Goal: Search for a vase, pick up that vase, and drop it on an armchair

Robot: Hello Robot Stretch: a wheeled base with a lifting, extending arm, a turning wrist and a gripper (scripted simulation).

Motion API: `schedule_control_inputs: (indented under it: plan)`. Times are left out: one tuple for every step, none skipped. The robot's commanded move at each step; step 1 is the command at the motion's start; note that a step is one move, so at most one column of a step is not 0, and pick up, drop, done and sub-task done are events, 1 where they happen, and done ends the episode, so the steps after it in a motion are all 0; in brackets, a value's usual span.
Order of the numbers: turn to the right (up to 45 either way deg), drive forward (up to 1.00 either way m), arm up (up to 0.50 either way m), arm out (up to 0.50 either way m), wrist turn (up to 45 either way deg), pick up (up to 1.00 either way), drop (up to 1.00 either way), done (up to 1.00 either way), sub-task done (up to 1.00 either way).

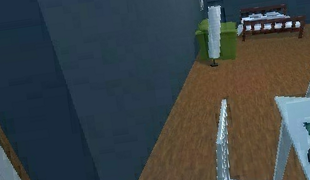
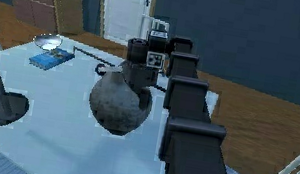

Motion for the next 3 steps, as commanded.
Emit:
schedule_control_inputs:
  plan:
    - [0.0, 0.0, -0.24, 0.0, 0.0, 0.0, 0.0, 0.0, 0.0]
    - [0.0, 0.0, 0.0, 0.0, 0.0, 1.0, 0.0, 0.0, 0.0]
    - [0.0, 0.0, 0.1, 0.0, 0.0, 0.0, 0.0, 0.0, 0.0]
